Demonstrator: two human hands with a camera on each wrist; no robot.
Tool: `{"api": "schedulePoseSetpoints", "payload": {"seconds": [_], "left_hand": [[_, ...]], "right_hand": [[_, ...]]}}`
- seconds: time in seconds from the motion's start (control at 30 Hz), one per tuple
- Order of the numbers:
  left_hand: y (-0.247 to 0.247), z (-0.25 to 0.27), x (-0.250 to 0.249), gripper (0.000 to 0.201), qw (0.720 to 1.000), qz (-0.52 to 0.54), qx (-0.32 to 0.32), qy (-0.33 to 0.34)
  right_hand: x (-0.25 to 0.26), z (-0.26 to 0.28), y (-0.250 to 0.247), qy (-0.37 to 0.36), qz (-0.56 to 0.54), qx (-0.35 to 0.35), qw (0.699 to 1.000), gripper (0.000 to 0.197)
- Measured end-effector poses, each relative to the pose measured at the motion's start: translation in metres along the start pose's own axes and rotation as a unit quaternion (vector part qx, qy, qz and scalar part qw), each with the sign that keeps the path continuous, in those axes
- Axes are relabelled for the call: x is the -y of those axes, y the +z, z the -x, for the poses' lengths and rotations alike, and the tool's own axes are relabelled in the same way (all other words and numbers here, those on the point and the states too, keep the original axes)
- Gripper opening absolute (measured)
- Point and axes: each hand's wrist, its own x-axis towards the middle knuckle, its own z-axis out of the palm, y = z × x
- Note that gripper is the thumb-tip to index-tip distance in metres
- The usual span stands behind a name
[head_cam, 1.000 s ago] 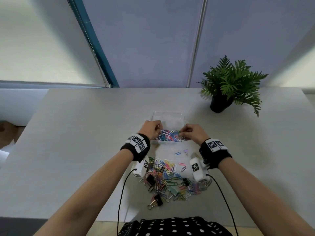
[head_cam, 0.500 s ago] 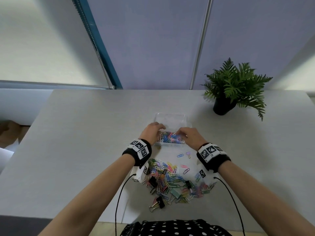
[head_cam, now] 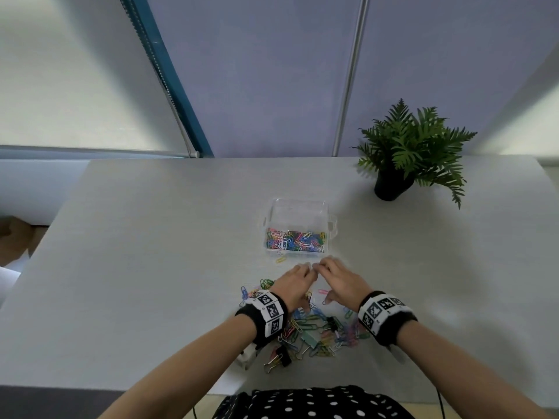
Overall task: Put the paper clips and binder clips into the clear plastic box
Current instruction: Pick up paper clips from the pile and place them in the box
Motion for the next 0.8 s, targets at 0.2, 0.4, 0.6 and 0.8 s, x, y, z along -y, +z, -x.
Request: {"api": "schedulePoseSetpoints", "payload": {"seconds": [0.2, 0.4, 0.6, 0.8], "left_hand": [[-0.004, -0.002, -0.005, 0.030, 0.998, 0.056, -0.024, -0.033], [-0.007, -0.005, -0.004, 0.030, 0.993, 0.107, -0.016, -0.048], [-0.019, -0.001, 0.009, 0.019, 0.947, 0.313, -0.047, -0.053], [-0.052, 0.008, 0.025, 0.015, 0.888, 0.439, -0.099, -0.096]], "right_hand": [[-0.003, -0.004, 0.006, 0.022, -0.038, -0.038, 0.998, 0.026], [-0.002, 0.004, 0.015, 0.019, 0.034, -0.049, 0.998, 0.012], [-0.002, 0.008, 0.014, 0.023, 0.014, -0.036, 0.999, 0.009], [-0.005, 0.006, -0.016, 0.093, -0.285, -0.075, 0.951, 0.027]]}}
